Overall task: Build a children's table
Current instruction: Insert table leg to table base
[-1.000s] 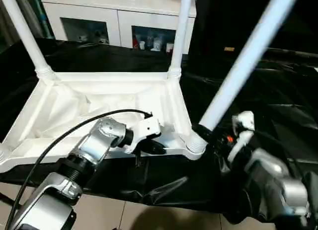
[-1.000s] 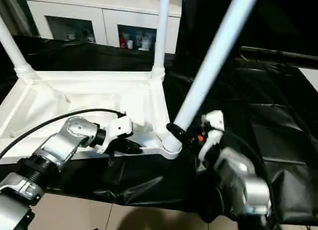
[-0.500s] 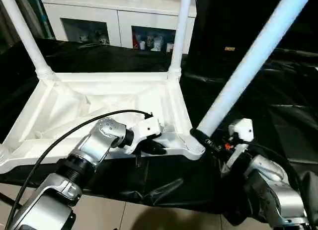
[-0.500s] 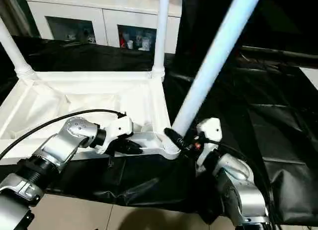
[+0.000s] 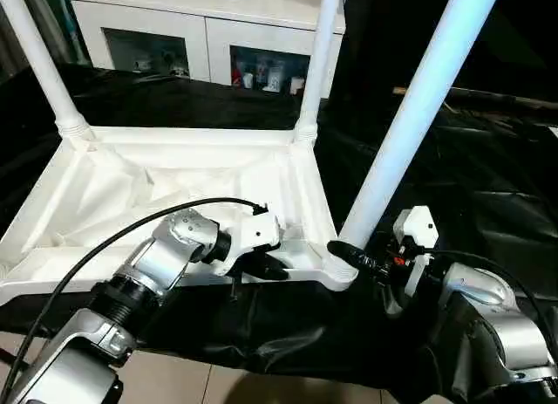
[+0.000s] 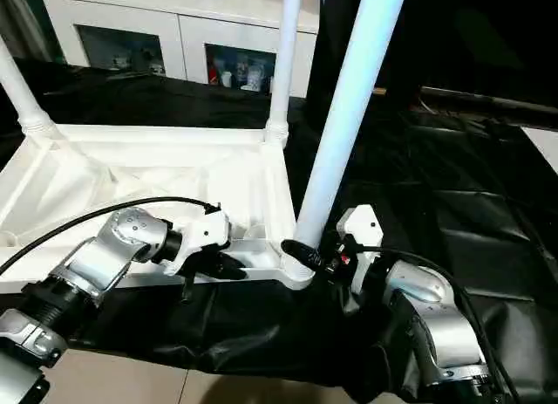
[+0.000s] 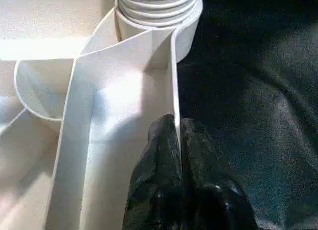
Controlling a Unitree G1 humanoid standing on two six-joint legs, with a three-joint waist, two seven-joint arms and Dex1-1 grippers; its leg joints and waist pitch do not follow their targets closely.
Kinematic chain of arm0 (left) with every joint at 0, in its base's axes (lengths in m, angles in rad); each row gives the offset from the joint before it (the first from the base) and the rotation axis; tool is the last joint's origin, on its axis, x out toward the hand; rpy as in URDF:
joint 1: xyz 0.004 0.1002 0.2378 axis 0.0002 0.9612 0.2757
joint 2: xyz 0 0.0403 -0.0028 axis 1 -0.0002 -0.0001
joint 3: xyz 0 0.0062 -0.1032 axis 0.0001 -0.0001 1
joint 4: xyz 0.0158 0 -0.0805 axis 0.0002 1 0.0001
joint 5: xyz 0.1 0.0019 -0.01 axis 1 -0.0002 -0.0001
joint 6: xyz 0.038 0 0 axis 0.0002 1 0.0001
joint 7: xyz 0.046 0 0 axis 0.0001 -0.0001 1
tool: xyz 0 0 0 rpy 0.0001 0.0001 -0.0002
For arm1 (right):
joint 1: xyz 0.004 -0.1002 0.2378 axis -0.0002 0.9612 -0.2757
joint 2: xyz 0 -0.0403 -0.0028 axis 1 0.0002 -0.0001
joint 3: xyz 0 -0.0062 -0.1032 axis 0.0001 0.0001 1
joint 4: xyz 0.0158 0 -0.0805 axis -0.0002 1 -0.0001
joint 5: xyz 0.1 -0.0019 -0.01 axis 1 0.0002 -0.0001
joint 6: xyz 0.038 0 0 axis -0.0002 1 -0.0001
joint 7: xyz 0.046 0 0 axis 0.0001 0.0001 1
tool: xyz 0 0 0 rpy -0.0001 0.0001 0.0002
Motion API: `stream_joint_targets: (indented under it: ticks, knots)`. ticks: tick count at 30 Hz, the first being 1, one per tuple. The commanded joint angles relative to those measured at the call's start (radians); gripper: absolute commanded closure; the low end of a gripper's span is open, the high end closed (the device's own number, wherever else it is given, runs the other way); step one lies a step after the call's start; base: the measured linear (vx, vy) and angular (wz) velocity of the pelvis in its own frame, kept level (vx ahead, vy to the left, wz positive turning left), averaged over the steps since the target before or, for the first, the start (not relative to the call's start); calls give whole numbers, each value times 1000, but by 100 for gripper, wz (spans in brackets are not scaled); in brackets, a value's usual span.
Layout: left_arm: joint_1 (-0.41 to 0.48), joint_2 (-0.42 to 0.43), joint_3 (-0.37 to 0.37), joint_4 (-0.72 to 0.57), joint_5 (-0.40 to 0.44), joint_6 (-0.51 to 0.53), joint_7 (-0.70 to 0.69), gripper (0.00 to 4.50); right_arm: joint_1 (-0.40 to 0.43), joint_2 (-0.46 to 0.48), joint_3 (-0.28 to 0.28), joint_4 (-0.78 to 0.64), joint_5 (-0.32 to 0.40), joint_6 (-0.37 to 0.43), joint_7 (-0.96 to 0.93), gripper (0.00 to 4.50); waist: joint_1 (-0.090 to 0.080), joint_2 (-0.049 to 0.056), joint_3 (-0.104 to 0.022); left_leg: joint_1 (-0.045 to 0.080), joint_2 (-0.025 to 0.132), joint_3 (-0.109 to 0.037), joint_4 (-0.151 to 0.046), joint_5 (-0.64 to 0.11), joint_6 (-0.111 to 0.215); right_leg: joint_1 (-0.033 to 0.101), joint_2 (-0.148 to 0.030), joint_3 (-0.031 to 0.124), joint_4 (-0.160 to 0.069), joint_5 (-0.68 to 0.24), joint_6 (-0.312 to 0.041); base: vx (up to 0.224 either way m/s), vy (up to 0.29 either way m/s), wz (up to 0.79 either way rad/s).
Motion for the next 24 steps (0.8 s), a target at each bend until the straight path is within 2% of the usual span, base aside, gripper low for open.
stream_joint_targets:
  ticks: [1,7,13,17,19,20,22,23,24]
  knots:
    - [16,34,-54,11,50,-36,-53,450,56,-15,94,75,2,36,108,266,8,14,-30,1,55,-15,-74,-240,35,36,-79,39,-81,-172,-210,0,0,0]
    - [4,52,-70,15,59,-65,-96,450,72,-30,116,56,0,5,171,266,16,15,-23,9,58,-20,-83,-328,7,29,-82,41,-94,-334,-174,0,0,0]
    - [-21,41,-52,60,72,-50,-40,450,60,-7,101,101,-13,-40,149,266,22,14,-25,10,56,-19,-84,-318,1,29,-80,41,-93,-315,-170,0,0,0]
    - [-34,15,-23,91,62,-15,8,450,31,20,69,166,-33,-67,86,266,21,14,-20,17,54,-21,-85,-369,-6,20,-84,42,-105,-450,-150,0,0,0]
    - [-43,-1,-6,106,56,4,30,450,12,33,53,204,-50,-82,38,266,20,13,-16,20,54,-27,-85,-399,-12,14,-88,41,-117,-567,-115,0,0,0]
    - [-48,-9,2,114,54,15,44,450,-2,39,44,226,-59,-79,8,266,20,14,-16,20,54,-29,-86,-404,-12,13,-89,40,-119,-586,-107,0,0,0]
    - [-57,-20,11,126,50,29,62,450,-22,47,35,257,-77,-75,-41,266,15,15,-14,20,52,-35,-88,-438,-20,7,-89,35,-126,-653,-79,-28,5,-2]
    - [-75,-41,27,149,45,56,97,450,-67,68,15,327,-101,-55,-137,266,12,14,-14,19,52,-37,-90,-443,-23,9,-90,33,-128,-661,-73,-63,23,-11]
    - [-75,-41,27,149,45,56,97,450,-67,68,15,327,-101,-55,-137,266,2,17,-14,16,50,-42,-93,-462,-33,12,-89,23,-129,-676,-69,-63,23,-11]
